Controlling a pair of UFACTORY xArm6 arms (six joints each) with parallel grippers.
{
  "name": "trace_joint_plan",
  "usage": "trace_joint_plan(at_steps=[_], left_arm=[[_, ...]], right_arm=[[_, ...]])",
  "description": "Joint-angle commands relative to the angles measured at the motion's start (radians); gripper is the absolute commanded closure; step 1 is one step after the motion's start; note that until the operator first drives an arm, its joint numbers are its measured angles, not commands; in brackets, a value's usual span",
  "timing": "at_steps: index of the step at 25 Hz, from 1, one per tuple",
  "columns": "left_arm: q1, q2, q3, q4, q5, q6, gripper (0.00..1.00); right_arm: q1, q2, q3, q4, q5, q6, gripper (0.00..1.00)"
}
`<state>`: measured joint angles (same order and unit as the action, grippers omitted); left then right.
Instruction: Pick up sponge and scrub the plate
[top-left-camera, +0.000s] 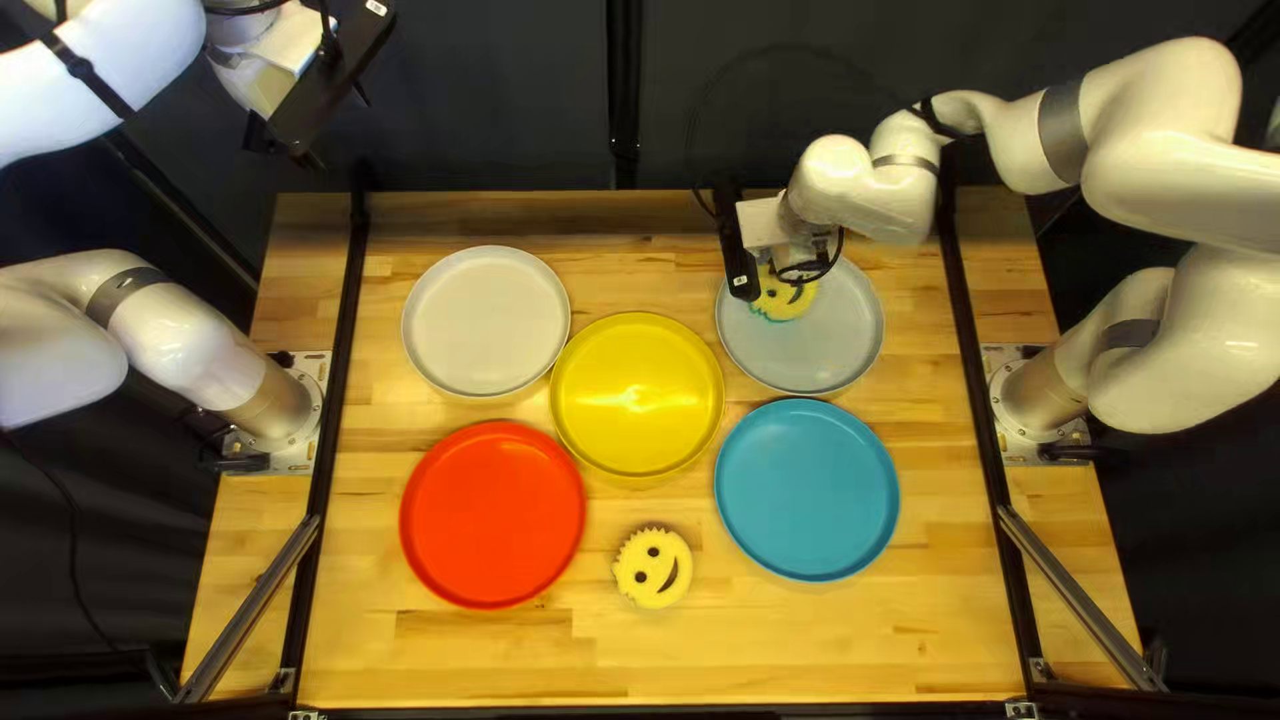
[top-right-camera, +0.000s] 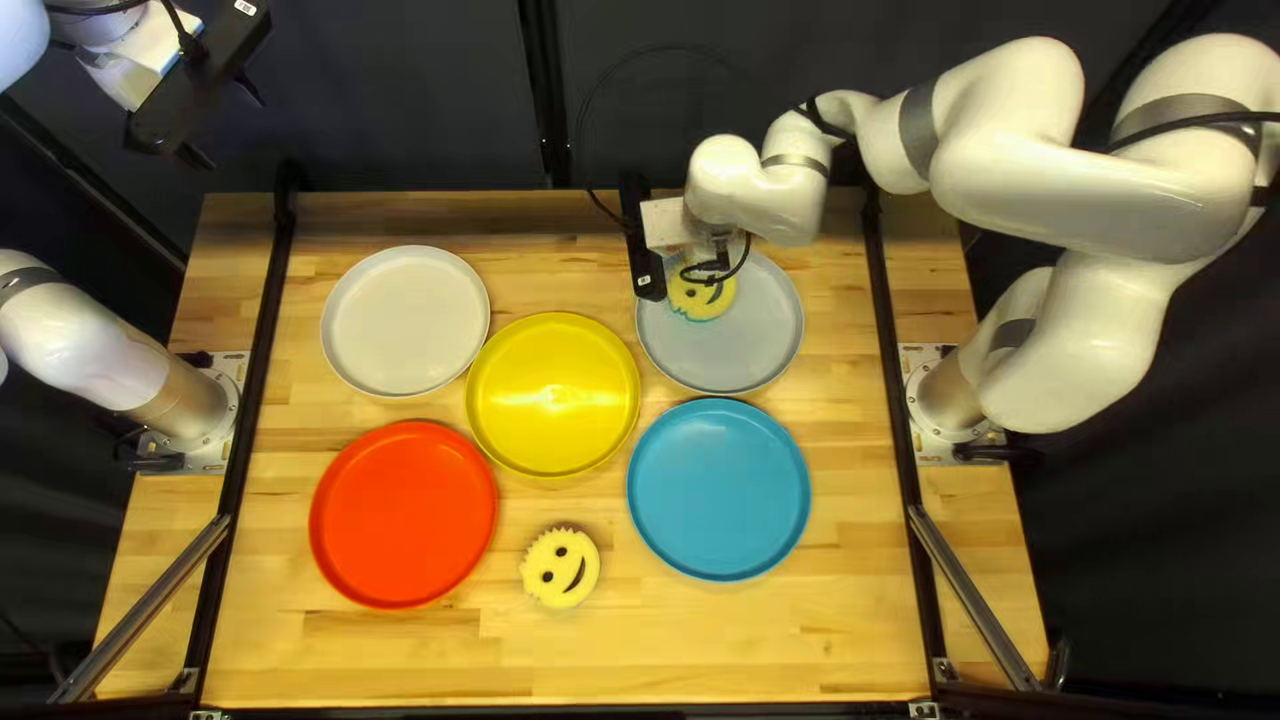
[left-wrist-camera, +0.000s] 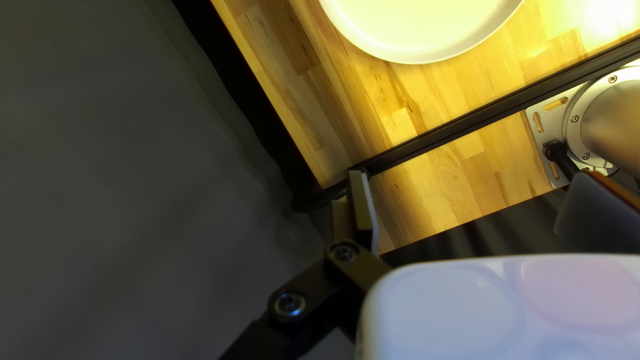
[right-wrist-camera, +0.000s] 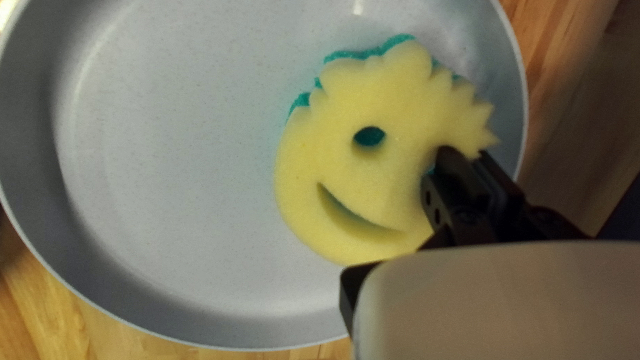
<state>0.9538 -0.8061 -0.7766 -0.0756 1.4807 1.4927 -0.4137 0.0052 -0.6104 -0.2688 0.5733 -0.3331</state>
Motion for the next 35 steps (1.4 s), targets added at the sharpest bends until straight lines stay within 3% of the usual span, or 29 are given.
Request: trace_joint_plan(at_steps=[1, 12, 25, 35], left_arm=[[0.0, 0.0, 0.0, 0.0, 0.0, 0.0, 0.0], [0.0, 0.0, 0.0, 0.0, 0.0, 0.0, 0.0], [0.0, 0.0, 0.0, 0.0, 0.0, 0.0, 0.0], [0.0, 0.0, 0.0, 0.0, 0.0, 0.0, 0.0]], right_arm=[[0.053, -0.017, 0.023, -0.019, 0.0, 0.06, 1.0], [0.159, -0.026, 0.016, -0.046, 0.043, 0.154, 1.0], [0.005, 0.081, -0.092, -0.015, 0.048, 0.0, 1.0], [-0.042, 0.063, -0.091, 0.006, 0.08, -0.027, 1.0]])
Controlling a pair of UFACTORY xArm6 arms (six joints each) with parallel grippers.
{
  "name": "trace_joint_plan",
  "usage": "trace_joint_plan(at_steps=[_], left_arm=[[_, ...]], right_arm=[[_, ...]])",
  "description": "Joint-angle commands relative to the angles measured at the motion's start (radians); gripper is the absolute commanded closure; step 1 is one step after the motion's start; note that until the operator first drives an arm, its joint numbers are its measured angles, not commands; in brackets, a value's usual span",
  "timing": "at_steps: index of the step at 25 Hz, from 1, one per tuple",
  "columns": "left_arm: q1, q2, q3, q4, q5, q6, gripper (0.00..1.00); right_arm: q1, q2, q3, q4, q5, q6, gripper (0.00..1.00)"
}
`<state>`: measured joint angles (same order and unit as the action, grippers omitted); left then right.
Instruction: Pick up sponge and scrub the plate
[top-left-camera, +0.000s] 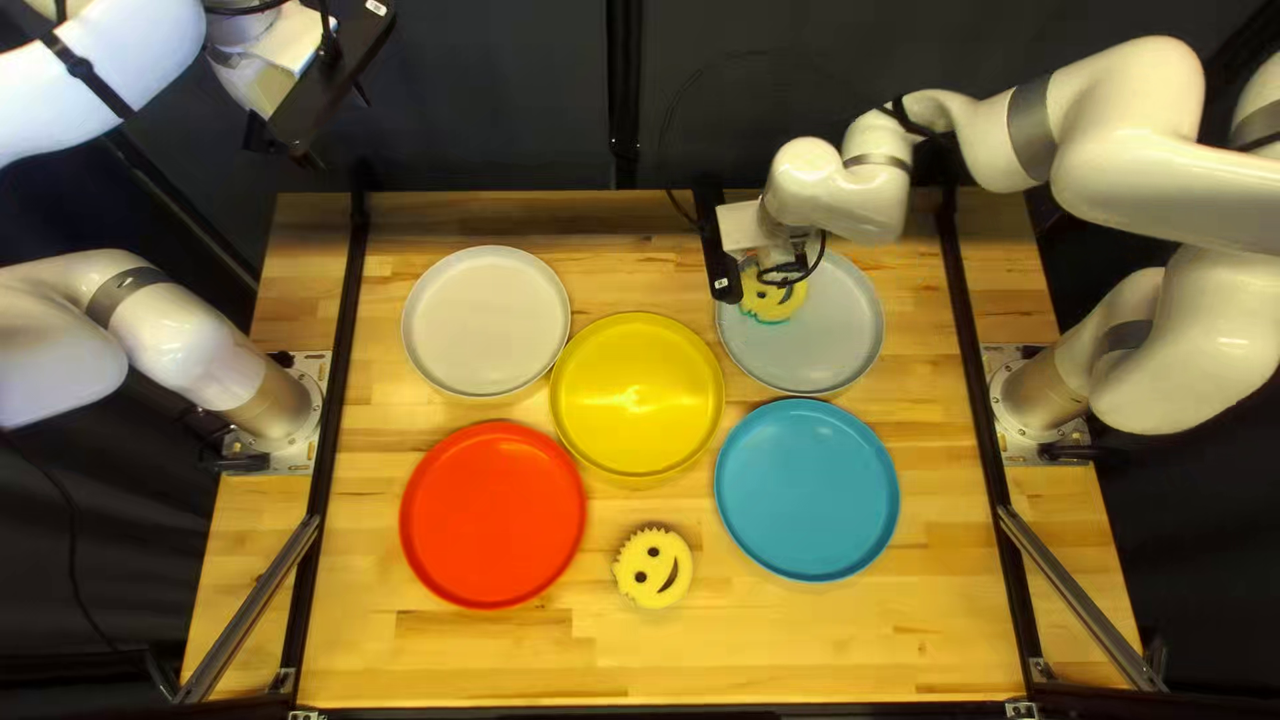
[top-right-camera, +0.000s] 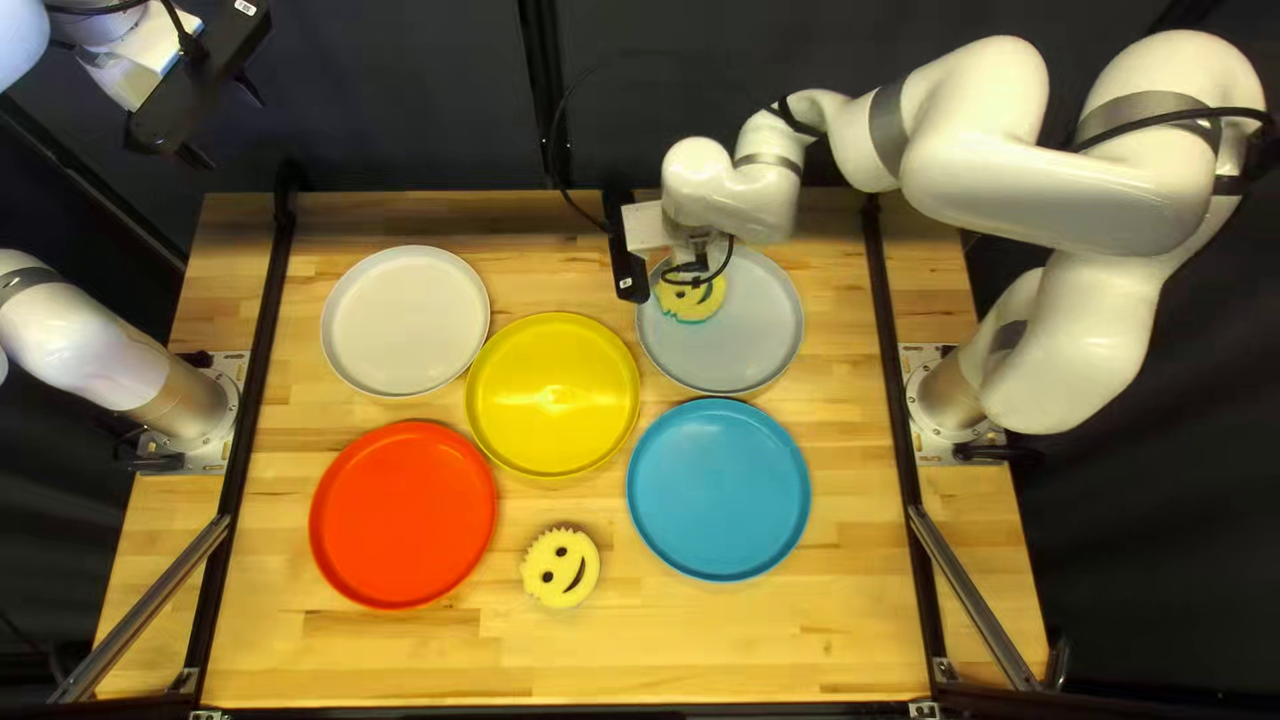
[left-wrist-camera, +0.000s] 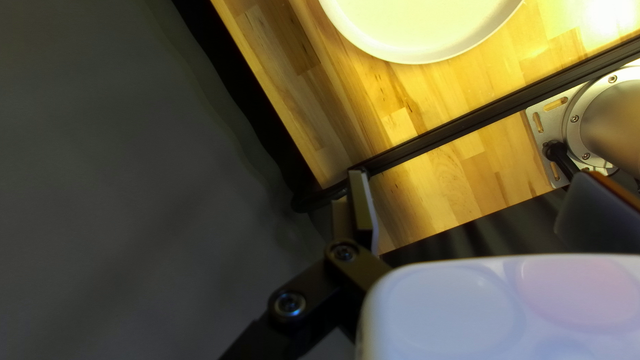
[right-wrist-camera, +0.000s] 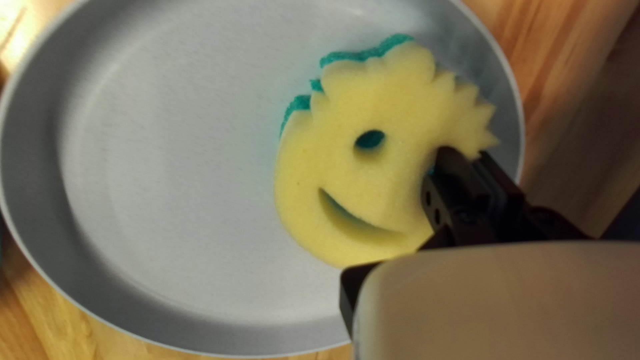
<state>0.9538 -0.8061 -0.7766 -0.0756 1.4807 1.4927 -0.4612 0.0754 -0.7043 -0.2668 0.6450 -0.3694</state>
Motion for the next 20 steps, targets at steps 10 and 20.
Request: trace_joint_plan(at_steps=[10, 20], left_arm=[[0.0, 0.0, 0.0, 0.0, 0.0, 0.0, 0.0], [0.0, 0.0, 0.0, 0.0, 0.0, 0.0, 0.0]], right_arm=[[0.126, -0.05, 0.049, -0.008, 0.003, 0.1, 1.0], [0.203, -0.142, 0.111, 0.017, 0.023, 0.12, 1.0]])
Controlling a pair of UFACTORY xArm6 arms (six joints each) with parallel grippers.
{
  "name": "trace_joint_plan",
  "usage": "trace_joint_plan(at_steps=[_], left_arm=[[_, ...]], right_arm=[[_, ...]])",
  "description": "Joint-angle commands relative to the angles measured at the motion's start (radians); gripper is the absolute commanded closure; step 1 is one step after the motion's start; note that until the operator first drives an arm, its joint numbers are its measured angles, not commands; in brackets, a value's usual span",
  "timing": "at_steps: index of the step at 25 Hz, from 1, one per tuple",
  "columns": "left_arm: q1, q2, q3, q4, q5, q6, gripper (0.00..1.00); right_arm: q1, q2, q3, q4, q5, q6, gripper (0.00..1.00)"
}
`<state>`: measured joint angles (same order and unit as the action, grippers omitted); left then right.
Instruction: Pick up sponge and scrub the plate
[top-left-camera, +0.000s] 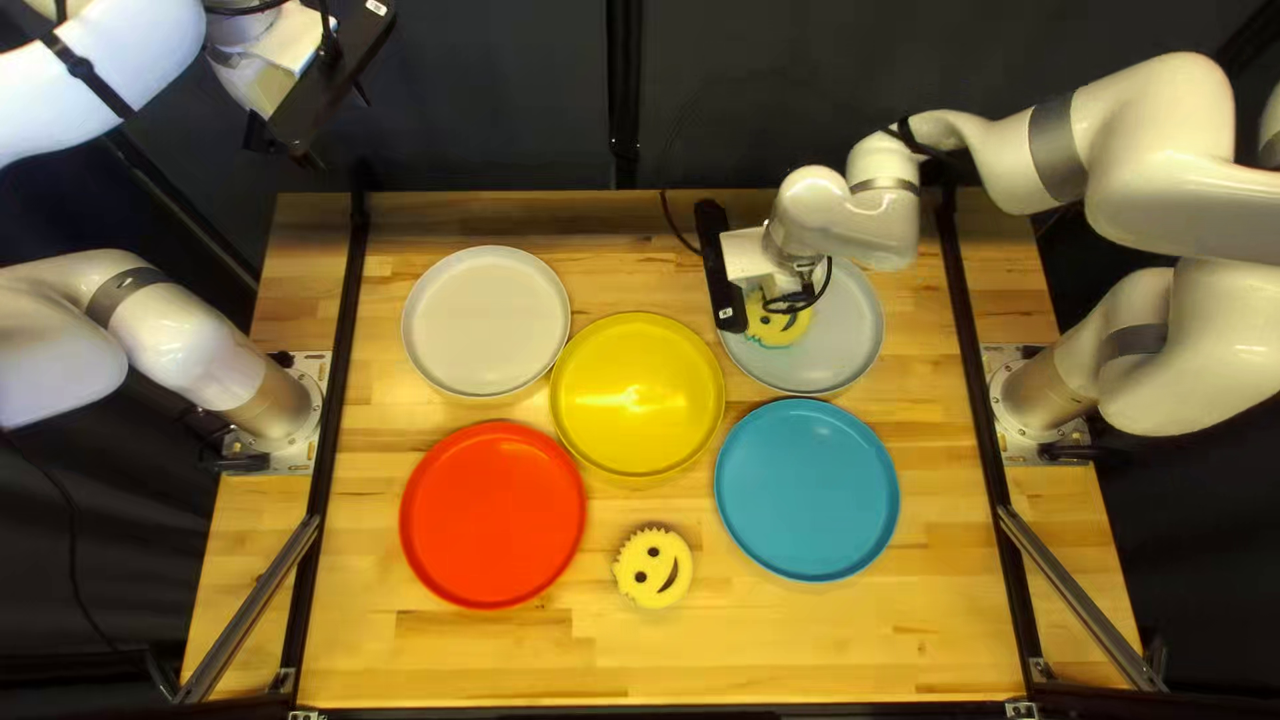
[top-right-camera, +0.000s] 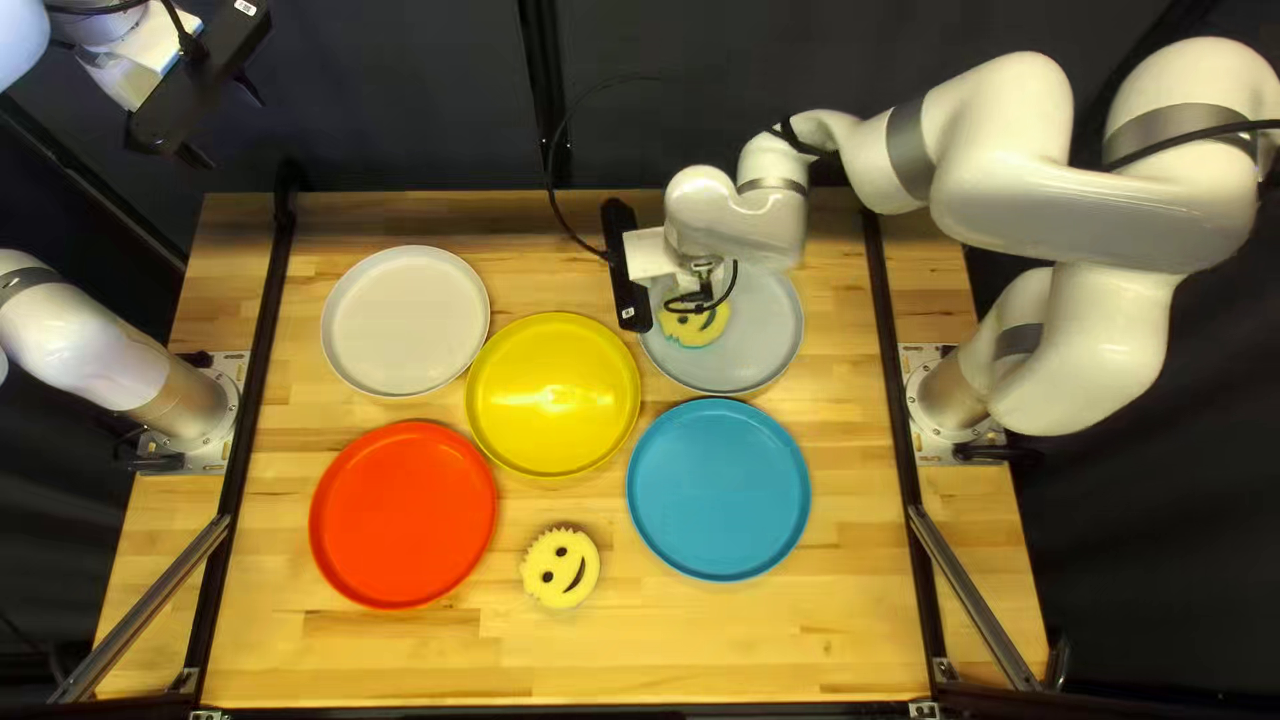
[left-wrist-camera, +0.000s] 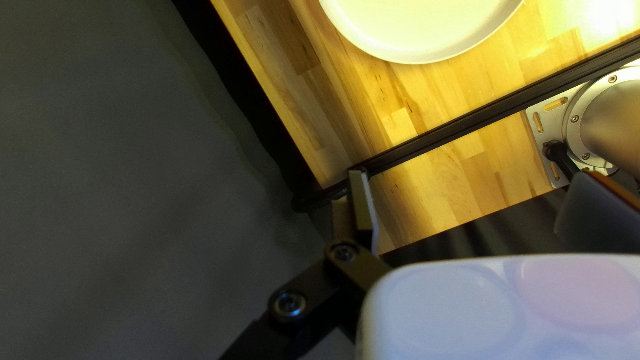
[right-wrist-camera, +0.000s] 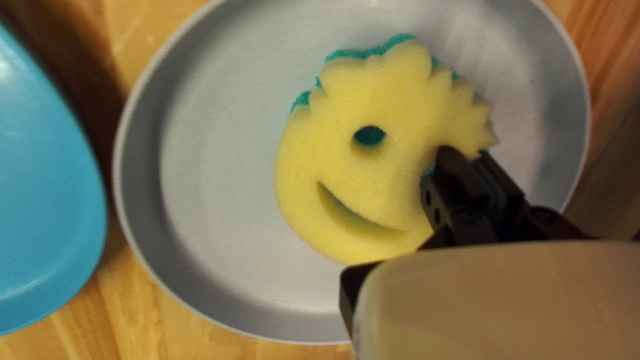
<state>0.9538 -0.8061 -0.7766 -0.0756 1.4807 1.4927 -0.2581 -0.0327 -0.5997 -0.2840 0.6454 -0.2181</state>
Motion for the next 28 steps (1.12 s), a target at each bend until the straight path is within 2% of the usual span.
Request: trace_joint_plan(at_steps=[1, 4, 8, 10, 28], left_arm=[[0.0, 0.0, 0.0, 0.0, 0.0, 0.0, 0.0], [0.0, 0.0, 0.0, 0.0, 0.0, 0.0, 0.0], [0.0, 0.0, 0.0, 0.0, 0.0, 0.0, 0.0], [0.0, 0.0, 0.0, 0.0, 0.0, 0.0, 0.0], [0.0, 0.0, 0.0, 0.0, 0.0, 0.0, 0.0]], right_arm=[[-0.009, -0.05, 0.006, 0.06, 0.038, -0.06, 1.0], [-0.032, -0.073, -0.003, 0.129, 0.071, -0.134, 1.0], [-0.061, -0.106, -0.009, 0.272, 0.113, -0.278, 1.0], [-0.063, -0.131, -0.001, 0.308, 0.124, -0.304, 1.0], [-0.063, -0.131, -0.001, 0.308, 0.124, -0.304, 1.0]])
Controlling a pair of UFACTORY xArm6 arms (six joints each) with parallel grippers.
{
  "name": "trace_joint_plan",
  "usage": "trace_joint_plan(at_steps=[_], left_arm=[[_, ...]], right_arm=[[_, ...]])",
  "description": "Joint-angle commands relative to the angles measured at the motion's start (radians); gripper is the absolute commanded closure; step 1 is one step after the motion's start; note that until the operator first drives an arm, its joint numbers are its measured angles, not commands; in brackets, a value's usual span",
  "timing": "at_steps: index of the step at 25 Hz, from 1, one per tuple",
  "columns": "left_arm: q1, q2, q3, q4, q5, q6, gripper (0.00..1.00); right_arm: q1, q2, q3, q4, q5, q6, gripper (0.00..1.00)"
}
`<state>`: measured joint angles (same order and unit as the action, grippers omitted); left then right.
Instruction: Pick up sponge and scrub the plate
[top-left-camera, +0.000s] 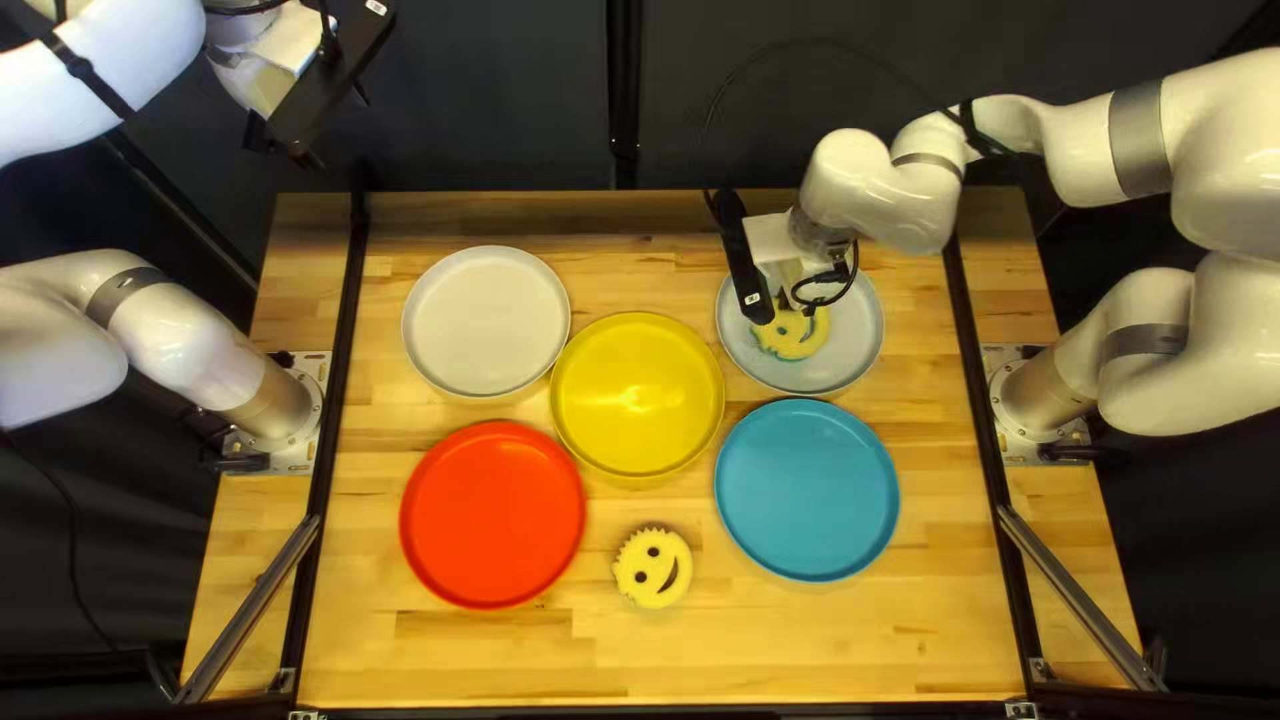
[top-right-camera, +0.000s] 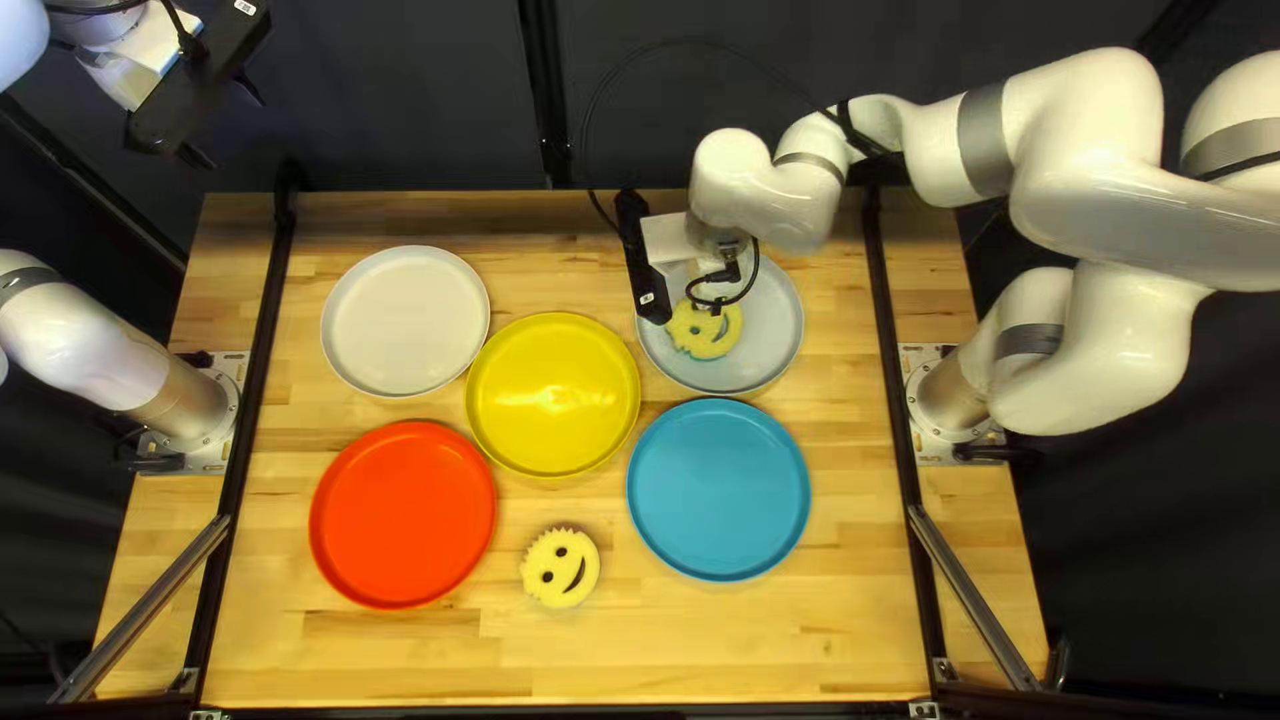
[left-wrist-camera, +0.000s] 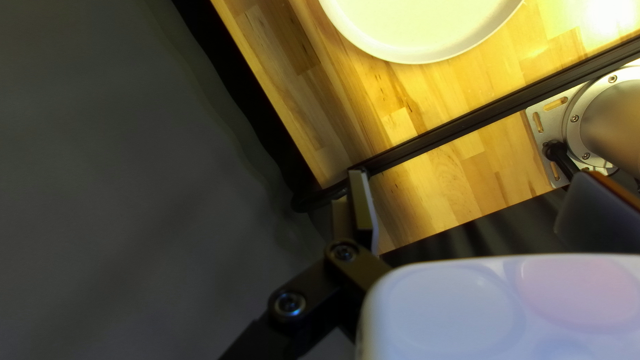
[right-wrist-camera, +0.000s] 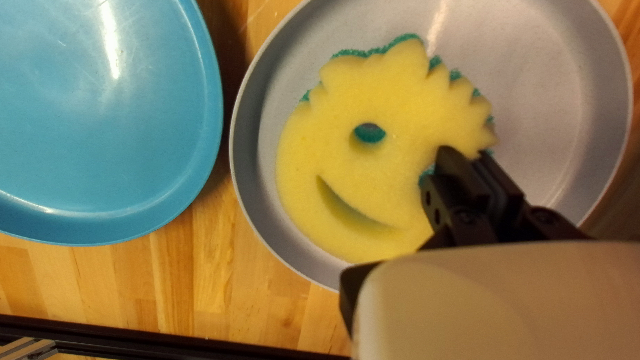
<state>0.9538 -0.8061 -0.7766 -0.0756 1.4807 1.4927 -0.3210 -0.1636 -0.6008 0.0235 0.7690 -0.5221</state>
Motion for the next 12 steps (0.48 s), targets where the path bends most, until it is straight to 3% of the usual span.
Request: trace_joint_plan(at_steps=[1, 12], left_arm=[[0.0, 0.0, 0.0, 0.0, 0.0, 0.0, 0.0], [0.0, 0.0, 0.0, 0.0, 0.0, 0.0, 0.0]], right_arm=[[0.005, -0.008, 0.008, -0.005, -0.001, 0.005, 1.0], [0.183, -0.018, 0.021, 0.023, 0.012, 0.12, 1.0]])
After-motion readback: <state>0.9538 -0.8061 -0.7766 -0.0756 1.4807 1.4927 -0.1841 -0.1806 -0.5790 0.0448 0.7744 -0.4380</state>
